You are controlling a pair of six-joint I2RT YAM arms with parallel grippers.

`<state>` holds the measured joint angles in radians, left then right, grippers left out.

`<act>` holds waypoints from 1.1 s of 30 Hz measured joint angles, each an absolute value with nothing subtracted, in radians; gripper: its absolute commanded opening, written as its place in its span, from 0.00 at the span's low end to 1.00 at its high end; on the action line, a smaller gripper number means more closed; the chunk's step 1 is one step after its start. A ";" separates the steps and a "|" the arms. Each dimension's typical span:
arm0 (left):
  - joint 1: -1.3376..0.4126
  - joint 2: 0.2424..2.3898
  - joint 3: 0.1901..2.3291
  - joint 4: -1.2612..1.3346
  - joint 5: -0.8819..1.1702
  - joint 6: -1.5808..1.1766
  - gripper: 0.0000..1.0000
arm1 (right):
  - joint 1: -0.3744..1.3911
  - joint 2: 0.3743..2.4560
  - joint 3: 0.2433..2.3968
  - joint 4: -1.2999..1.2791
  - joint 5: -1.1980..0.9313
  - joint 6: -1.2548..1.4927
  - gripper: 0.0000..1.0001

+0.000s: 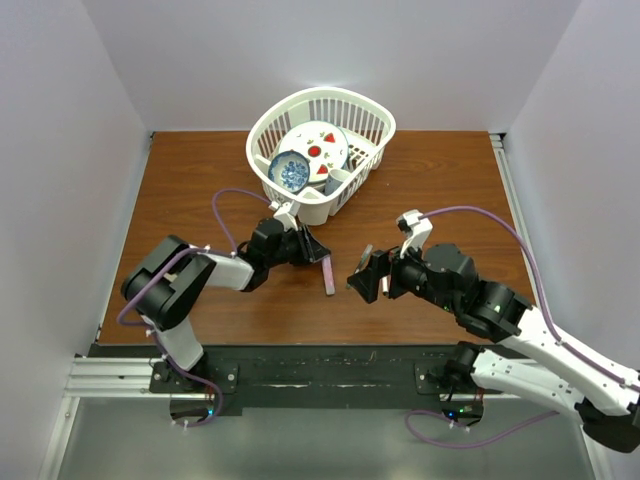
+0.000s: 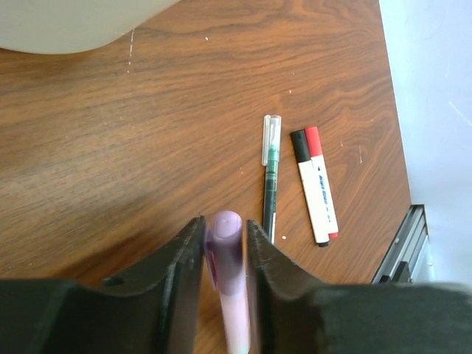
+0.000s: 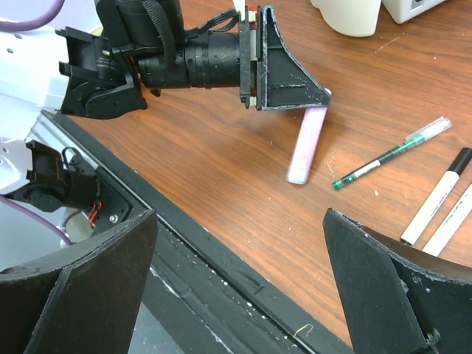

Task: Insert the pens into the pen caps

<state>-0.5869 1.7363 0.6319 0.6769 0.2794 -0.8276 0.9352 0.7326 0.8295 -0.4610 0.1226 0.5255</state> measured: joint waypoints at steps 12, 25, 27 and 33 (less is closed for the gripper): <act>-0.590 1.365 0.626 0.472 0.253 -0.761 0.85 | 0.935 0.714 0.918 -0.554 0.195 0.527 0.99; -0.590 0.816 0.635 0.134 0.270 -0.546 1.00 | 0.935 0.659 1.013 -0.628 0.303 0.572 0.99; -0.590 0.775 0.638 0.113 0.288 -0.529 1.00 | 0.935 0.659 1.013 -0.627 0.307 0.585 0.99; -0.590 0.707 0.640 0.111 0.334 -0.526 1.00 | 0.935 0.660 1.009 -0.608 0.318 0.614 0.99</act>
